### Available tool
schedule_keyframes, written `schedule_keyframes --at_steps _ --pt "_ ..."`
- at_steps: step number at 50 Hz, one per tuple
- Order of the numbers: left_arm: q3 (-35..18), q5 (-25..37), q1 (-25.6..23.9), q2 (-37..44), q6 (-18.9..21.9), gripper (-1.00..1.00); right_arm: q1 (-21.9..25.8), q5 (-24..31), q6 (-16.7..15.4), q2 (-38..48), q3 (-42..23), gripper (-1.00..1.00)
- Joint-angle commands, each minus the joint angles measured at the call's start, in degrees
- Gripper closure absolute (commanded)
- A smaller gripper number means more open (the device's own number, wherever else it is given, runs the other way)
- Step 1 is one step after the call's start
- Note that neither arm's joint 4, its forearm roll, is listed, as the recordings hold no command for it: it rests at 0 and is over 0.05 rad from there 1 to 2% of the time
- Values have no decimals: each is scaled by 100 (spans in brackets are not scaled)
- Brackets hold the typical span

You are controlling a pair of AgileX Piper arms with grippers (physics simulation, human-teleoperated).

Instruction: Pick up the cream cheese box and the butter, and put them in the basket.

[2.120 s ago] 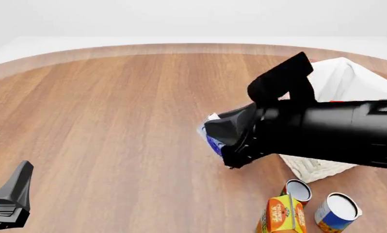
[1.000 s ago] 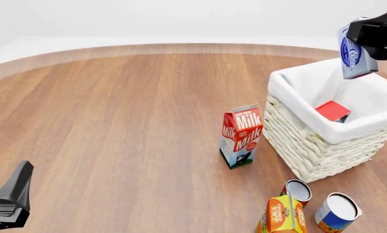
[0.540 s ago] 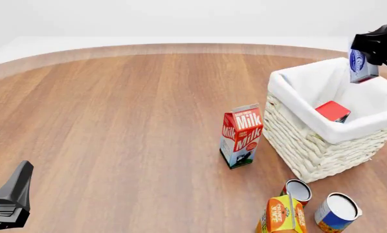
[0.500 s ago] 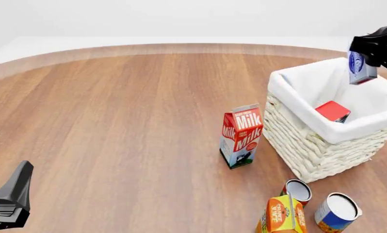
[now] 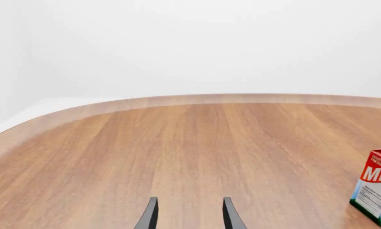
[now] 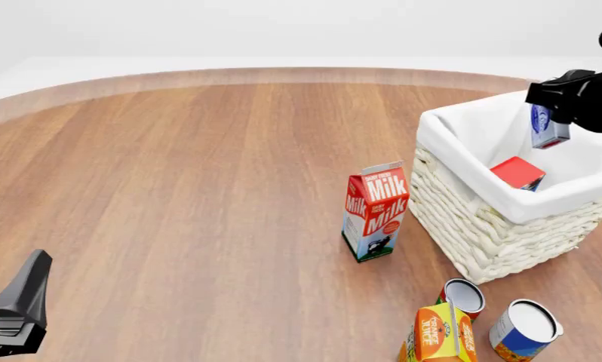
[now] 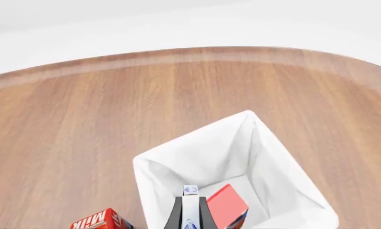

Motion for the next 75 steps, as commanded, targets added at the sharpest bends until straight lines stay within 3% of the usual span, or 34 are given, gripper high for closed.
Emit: schedule_keyframes --at_steps 1,66,67,75 --pt "0 0 0 0 0 -100 -15 -210 -18 110 153 100" --pt "0 0 0 0 0 -100 -179 -707 -133 867 197 100" --pt "0 0 0 0 0 -100 -198 -694 -158 846 183 -100" --pt "0 0 0 0 0 -100 -221 -621 -146 824 111 -100"
